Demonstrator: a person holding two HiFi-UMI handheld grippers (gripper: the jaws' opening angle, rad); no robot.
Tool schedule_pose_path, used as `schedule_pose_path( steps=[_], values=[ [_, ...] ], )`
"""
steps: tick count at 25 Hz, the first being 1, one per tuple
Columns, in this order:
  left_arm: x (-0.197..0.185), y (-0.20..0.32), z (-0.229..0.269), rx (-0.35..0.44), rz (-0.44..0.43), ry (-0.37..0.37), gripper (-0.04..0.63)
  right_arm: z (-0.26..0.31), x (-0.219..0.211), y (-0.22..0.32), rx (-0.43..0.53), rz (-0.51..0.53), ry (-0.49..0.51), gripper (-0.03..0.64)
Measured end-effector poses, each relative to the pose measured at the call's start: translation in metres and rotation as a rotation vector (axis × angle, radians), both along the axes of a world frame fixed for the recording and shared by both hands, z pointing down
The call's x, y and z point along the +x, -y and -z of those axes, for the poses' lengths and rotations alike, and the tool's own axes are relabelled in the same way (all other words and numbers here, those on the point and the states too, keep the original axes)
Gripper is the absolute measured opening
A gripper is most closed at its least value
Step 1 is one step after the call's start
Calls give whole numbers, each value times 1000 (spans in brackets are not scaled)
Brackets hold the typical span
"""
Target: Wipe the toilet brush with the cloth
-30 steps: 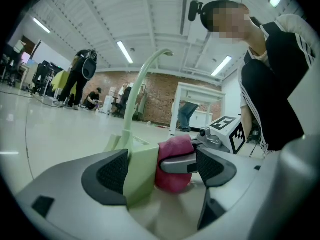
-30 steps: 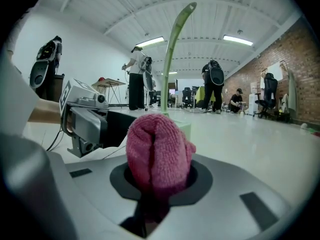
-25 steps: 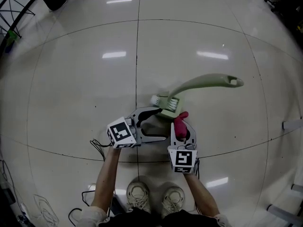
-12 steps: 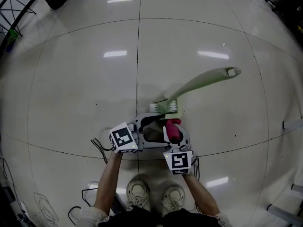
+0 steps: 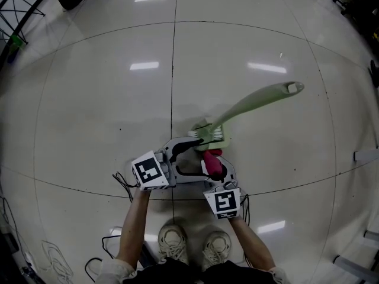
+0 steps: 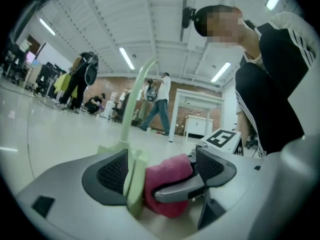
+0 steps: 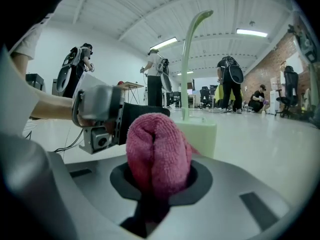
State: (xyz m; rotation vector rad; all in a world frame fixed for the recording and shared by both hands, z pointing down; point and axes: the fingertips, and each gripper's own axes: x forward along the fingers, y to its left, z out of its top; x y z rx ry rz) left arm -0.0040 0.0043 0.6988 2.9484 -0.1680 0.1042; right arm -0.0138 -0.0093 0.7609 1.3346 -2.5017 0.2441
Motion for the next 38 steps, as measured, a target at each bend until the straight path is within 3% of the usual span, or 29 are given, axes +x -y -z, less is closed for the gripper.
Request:
schedule_pose_path(
  steps=[5,13,22,28,33,38],
  values=[
    [-25,49,-10,31,70,59,407,0,2,0,-3,-4,-4,69],
    [-21,63,-55,-67,-18,165,407,0,4,1,-6,-1,-1,69],
    [-16,45,-59,-87,-61,169,407,2,11,7,1,-28,-15,69],
    [-27,66,-56,-71,43,132,407,3,15,6,1,-42,-12,69],
    [-18,69,-65,-70,-11,193,407,4,14,8,4,-37,-11,69],
    [-15,66,-63,-76,-19,178,407,3,15,8,5,-39,-15,69]
  ],
)
